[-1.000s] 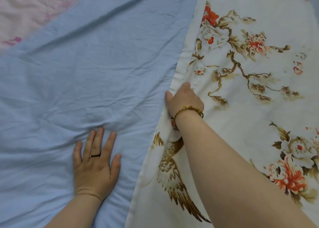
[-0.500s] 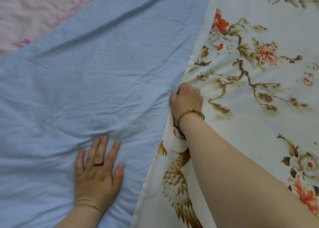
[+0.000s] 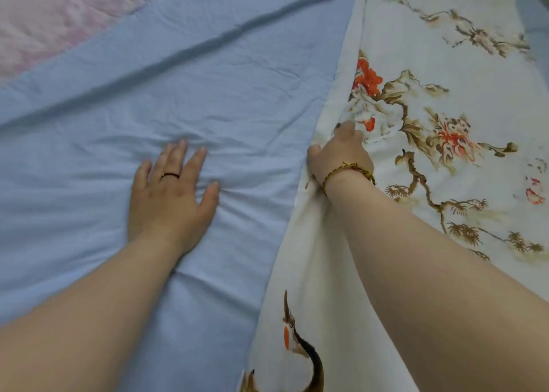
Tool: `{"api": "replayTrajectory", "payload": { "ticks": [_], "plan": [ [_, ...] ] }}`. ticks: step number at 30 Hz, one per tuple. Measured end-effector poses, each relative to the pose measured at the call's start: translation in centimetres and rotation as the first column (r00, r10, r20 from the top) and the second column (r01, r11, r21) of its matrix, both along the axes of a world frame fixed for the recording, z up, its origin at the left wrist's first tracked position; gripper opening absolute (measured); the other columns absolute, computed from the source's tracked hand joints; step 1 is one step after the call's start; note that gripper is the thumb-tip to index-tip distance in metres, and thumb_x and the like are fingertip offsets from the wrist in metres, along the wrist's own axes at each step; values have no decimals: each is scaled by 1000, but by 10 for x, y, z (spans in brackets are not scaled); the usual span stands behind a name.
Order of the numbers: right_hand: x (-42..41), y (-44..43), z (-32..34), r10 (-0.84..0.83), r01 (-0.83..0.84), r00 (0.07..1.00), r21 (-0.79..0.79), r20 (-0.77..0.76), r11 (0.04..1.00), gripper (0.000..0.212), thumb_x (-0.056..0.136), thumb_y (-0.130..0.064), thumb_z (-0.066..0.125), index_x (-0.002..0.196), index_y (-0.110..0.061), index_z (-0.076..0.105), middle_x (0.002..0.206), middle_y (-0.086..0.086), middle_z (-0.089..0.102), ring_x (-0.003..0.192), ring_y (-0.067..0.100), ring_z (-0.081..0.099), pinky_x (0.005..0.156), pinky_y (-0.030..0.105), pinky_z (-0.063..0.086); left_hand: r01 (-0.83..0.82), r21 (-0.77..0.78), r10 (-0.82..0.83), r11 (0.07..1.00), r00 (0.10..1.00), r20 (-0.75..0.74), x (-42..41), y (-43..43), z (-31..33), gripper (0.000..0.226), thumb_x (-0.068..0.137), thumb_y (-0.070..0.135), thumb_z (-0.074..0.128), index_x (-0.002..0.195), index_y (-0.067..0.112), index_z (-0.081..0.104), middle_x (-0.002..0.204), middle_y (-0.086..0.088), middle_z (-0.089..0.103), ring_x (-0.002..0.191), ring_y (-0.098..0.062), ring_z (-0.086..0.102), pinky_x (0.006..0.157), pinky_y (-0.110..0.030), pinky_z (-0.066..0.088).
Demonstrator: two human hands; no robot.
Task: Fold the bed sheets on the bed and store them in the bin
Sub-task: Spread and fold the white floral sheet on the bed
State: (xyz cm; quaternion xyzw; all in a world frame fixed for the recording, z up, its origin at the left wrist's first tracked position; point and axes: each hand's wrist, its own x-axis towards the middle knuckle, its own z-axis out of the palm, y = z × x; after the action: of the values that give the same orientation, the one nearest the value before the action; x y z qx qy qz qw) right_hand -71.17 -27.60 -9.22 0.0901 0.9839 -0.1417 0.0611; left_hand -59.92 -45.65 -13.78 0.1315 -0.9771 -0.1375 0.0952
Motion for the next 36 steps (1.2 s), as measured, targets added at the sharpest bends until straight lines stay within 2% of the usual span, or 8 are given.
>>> {"api": "replayTrajectory", "payload": {
  "ticks": [5, 9, 15, 19, 28, 31, 34, 36],
  "plan": [
    [-66, 13, 5, -82, 78, 996, 109, 34, 991, 44, 97, -31, 36, 133, -6, 32, 126, 13, 53, 114, 30, 52, 72, 32, 32, 14, -33, -17, 999, 995, -97, -25, -8, -21, 63, 80, 40, 31, 125, 3, 56, 132, -25, 51, 123, -37, 48, 99, -35, 18],
    [-93, 16, 11, -58, 43, 994, 164, 91, 986, 37, 97, -28, 36, 127, -9, 47, 127, 11, 54, 114, 28, 53, 80, 32, 39, 28, -19, -30, 999, 995, -98, -35, -11, -20, 60, 78, 36, 34, 121, 1, 58, 128, -27, 54, 120, -27, 33, 97, -36, 21],
    [-100, 2, 12, 40, -16, 984, 137, -172, 990, 31, 99, -17, 27, 120, -5, 47, 122, 14, 55, 107, 32, 56, 70, 30, 34, 67, 35, -66, 997, 997, -32, -35, -12, -14, 59, 78, 35, 35, 122, 2, 55, 129, -26, 53, 121, -28, 32, 111, -16, -6],
    [-98, -13, -6, 125, -109, 987, 155, -96, 982, 31, 100, -16, 25, 122, -7, 45, 123, 12, 55, 111, 31, 53, 72, 31, 35, 62, 10, -61, 998, 998, -34, -36, -12, -18, 59, 79, 35, 35, 123, 2, 56, 129, -26, 53, 121, -28, 32, 110, -16, -7],
    [1, -15, -16, 228, -247, 956, 90, 183, 965, 69, 95, -51, 18, 147, -16, -12, 155, 6, -20, 142, 21, -20, 113, 38, -16, -3, -31, 1, 1000, 998, -68, -37, -10, -16, 63, 80, 39, 31, 126, 4, 55, 133, -26, 50, 122, -40, 47, 107, -22, 7],
    [78, -12, -27, 312, -331, 931, 79, 189, 940, 82, 82, -63, -4, 147, -14, -7, 154, 8, -18, 143, 22, -15, 109, 37, -21, -13, 1, 13, 1000, 999, -44, -36, -7, -12, 72, 78, 45, 23, 132, 7, 50, 140, -22, 43, 131, -38, 39, 103, -28, 12],
    [127, -19, -30, 289, -293, 956, 126, 47, 948, 84, 88, -60, -9, 141, -10, 33, 150, 15, 26, 139, 27, 22, 109, 40, 7, -18, 7, 18, 1000, 1000, 20, -36, -5, -6, 77, 78, 50, 15, 142, 14, 37, 152, -13, 27, 142, -27, 20, 110, -29, 4],
    [148, -19, -28, 336, -340, 940, 91, 52, 936, 90, 77, -68, -18, 146, -15, 1, 151, 8, -13, 144, 19, -8, 109, 35, -16, -14, -9, 15, 1000, 997, 71, -33, -4, -4, 64, 89, 46, 21, 146, 18, 27, 156, -9, 17, 144, -22, 11, 113, -32, 0]
  ]
}}
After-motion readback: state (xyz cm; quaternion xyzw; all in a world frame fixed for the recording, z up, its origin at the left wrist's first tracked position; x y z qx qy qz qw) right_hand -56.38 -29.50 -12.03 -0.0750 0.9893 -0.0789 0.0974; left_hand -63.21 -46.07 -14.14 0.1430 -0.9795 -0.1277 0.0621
